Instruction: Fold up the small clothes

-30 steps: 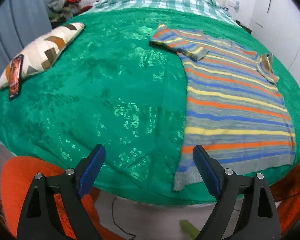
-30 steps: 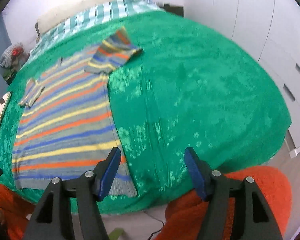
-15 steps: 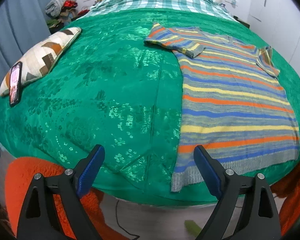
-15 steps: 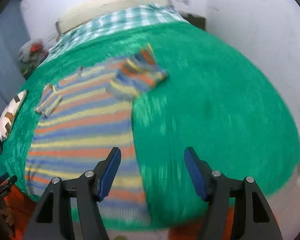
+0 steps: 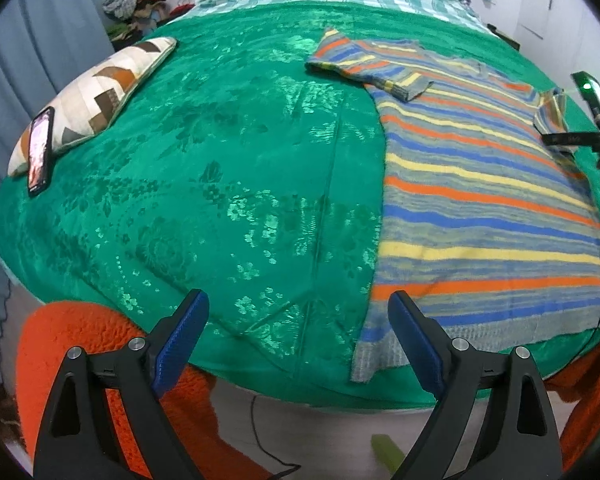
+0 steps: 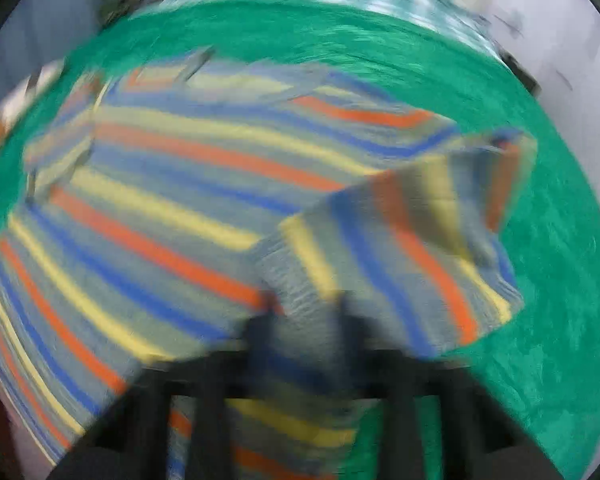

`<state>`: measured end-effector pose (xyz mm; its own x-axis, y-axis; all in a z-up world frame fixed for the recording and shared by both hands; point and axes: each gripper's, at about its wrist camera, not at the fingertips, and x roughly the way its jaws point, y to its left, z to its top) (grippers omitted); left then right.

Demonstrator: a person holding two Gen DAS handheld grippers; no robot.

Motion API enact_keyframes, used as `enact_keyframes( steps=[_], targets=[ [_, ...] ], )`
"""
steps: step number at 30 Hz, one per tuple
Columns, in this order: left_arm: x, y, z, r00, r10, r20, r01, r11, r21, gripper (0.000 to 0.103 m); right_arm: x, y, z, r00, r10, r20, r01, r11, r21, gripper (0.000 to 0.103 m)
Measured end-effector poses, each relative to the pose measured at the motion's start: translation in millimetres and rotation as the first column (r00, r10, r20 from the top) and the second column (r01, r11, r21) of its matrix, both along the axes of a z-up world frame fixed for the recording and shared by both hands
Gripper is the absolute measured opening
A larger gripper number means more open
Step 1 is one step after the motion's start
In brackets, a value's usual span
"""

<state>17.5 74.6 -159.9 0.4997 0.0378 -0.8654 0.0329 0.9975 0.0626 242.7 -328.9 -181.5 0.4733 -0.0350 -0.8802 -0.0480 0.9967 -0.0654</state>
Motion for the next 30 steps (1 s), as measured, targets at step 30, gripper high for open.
enact_keyframes(
  steps=[30],
  targets=[
    [2.9, -22.9, -17.8, 0.997, -0.048, -0.066, 0.053, 0.996, 0.075, 0.092, -132.5, -303.8, -4.2, 0.754, -0.653, -0.072, 0.598, 0.636, 0.487, 0.042]
  ],
)
